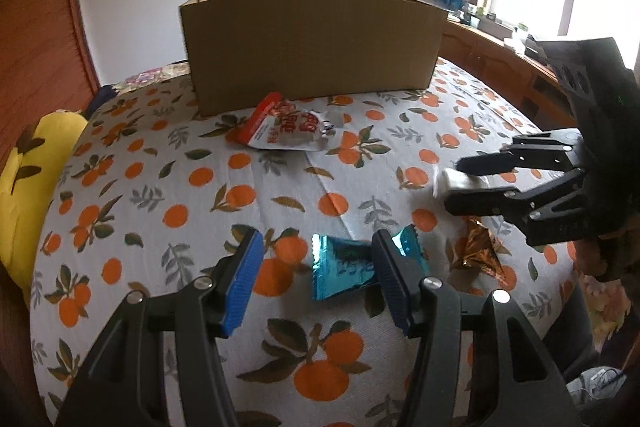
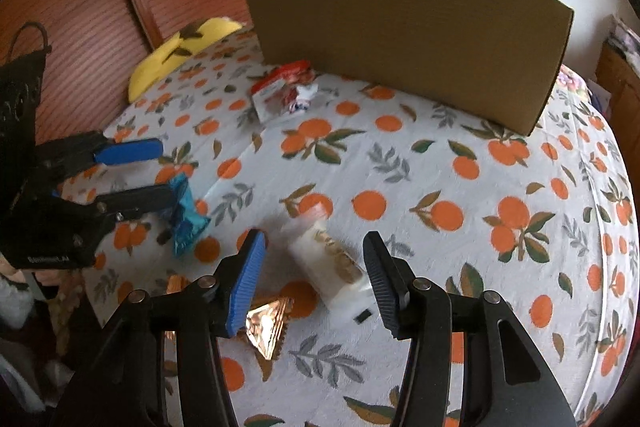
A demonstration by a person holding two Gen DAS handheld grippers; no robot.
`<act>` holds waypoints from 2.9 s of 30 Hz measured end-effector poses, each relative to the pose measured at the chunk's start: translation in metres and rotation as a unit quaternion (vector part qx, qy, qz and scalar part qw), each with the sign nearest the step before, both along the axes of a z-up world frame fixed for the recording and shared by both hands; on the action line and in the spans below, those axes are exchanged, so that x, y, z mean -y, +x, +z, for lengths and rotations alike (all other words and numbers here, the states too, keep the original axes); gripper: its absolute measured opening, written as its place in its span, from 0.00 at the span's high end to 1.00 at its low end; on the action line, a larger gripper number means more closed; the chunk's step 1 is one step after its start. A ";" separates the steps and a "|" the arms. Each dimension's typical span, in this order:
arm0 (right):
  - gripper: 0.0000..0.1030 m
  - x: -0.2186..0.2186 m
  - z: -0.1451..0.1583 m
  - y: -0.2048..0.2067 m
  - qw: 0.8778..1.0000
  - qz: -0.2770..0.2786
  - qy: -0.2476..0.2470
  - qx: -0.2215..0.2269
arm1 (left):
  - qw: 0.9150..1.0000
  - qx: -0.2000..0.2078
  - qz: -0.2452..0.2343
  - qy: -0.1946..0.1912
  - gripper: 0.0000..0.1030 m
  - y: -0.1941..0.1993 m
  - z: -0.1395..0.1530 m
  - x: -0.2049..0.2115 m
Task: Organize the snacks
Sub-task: 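Move left tool to teal candy while right tool approaches white bar pack, then close left tool on teal candy while right tool grips white bar pack, then lift teal candy and white bar pack and carry both over the box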
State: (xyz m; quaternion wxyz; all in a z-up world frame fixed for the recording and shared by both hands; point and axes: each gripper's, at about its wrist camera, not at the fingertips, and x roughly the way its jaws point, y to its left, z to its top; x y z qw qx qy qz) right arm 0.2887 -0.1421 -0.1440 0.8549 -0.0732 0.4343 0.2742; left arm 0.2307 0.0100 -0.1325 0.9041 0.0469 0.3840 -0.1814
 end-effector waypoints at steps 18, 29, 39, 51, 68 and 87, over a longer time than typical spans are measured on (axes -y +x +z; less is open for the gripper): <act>0.69 0.008 -0.004 -0.005 0.999 -0.022 -0.028 0.037 | 1.000 -0.007 -0.018 0.021 0.45 -0.017 -0.007 -0.001; 0.70 0.012 -0.005 -0.004 0.998 -0.034 -0.018 0.039 | 0.996 0.003 -0.043 0.084 0.45 -0.008 -0.012 0.021; 0.69 0.013 -0.005 -0.004 0.999 -0.033 -0.017 0.039 | 0.990 0.004 -0.080 0.115 0.45 0.016 -0.012 0.053; 0.69 0.019 -0.004 -0.003 0.999 -0.032 0.006 0.028 | 0.996 -0.030 -0.057 0.053 0.45 0.038 -0.014 0.049; 0.69 0.009 -0.007 -0.003 0.998 -0.031 -0.026 0.042 | 0.998 -0.008 -0.061 0.026 0.77 0.012 0.004 0.047; 0.81 0.023 -0.001 -0.006 0.996 -0.071 -0.007 0.057 | 0.999 0.023 -0.036 0.009 0.77 -0.003 0.033 0.031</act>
